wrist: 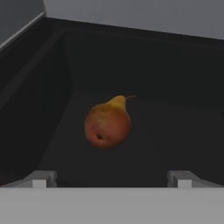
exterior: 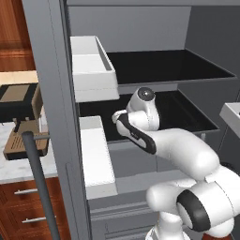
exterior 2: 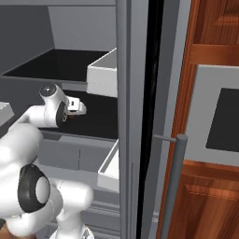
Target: Place the cold items (bell pepper and pear) from the fridge in one tupperware on the dining counter. Place the warm items (kebab skewer and hot dog) in the stove area in another tupperware.
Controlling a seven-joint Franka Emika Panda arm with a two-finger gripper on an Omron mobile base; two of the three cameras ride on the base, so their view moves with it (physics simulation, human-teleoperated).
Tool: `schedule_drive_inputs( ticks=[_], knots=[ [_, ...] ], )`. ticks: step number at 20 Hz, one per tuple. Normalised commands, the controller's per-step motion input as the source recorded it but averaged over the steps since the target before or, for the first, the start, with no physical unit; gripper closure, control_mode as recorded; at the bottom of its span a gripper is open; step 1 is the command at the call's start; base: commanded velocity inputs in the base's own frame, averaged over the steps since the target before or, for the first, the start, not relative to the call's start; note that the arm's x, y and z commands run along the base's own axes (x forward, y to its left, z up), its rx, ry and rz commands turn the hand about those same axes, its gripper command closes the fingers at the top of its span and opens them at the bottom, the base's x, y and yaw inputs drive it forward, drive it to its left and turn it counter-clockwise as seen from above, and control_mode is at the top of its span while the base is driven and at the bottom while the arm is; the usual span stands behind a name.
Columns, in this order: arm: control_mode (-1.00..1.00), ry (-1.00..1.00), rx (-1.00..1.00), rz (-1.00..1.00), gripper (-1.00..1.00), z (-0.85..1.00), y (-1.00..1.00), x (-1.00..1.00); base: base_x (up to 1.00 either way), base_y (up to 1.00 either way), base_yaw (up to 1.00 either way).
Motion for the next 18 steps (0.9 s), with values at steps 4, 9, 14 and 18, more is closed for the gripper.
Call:
schedule_drive_inputs(
  ticks=[4,9,14,18],
  knots=[
    [-1.00,0.07,-0.01,0.00,-1.00,-0.09,0.07,0.55,0.00,0.00,0.00],
    [-1.00,0.05,-0.01,0.00,-1.00,-0.26,0.00,0.55,0.00,0.00,0.00],
    [-1.00,0.06,-0.01,0.00,-1.00,-0.15,0.03,0.28,0.00,0.00,0.00],
    [-1.00,0.03,0.00,0.00,1.00,-0.01,0.03,0.15,0.00,0.00,0.00]
  ],
)
